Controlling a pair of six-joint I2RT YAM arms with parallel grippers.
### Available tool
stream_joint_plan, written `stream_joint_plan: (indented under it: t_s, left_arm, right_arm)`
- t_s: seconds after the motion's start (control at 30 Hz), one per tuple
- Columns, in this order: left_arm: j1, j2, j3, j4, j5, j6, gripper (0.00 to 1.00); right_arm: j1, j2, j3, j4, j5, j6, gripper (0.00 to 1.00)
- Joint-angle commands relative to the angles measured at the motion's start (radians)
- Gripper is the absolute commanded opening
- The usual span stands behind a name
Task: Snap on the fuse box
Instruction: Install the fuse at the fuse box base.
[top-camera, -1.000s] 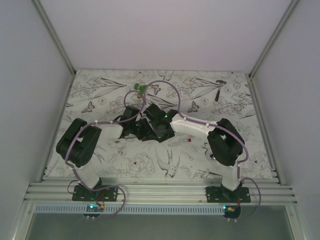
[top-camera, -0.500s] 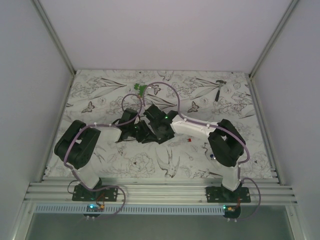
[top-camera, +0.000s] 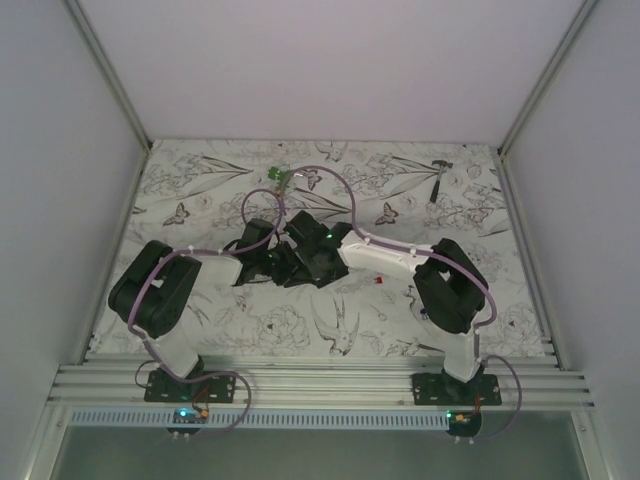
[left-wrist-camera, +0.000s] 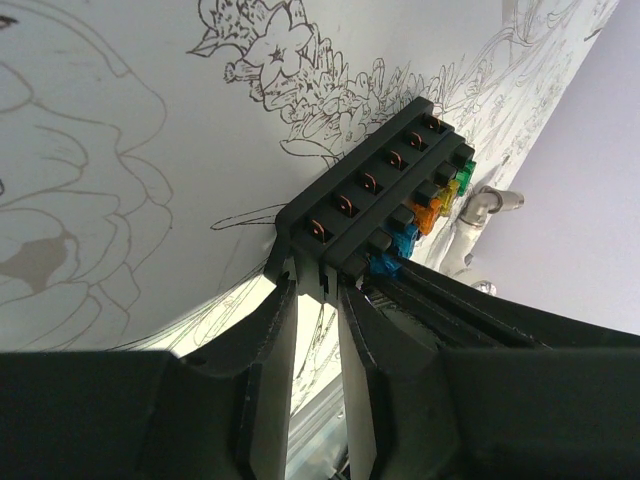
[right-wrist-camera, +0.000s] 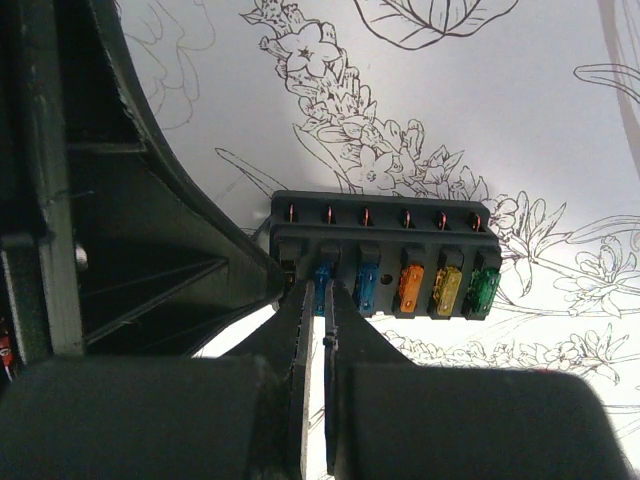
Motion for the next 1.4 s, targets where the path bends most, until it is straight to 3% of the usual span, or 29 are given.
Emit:
stream_joint_plan:
  t_s: [0.0,0.57,0.93,1.17,1.37]
  left_arm:
    - [-0.002,0.037,-0.032,-0.055,-0.06,0.009,0.25]
    - [0.0,0.03,-0.042,-0.055,-0.058,0.012,0.23]
    - [0.0,-0.016,-0.036,-0.057,-0.03,0.041,0.25]
    - [0.0,-0.041,-0.035,-0.06,-0.006,0.058,0.3]
    - [0.001,-0.04,-0.016,-0.067,0.003,0.081,0.36]
  right_arm:
    - [0.016,0.106,-0.152,-0.142,-0.077,0.033,0.0]
    - [-0.075,0.202,-0.132,-0.181,0.008,-0.015,0.0]
    - [-0.047,-0.029,-0.093,-0.112,-0.083,-0.122,0.0]
    - [-0.048,-0.061,-0.016,-0.086,-0.151,-0.166,0.26]
    - [-0.056,-0.096,-0.002,-0.085,-0.151,-0.165,0.34]
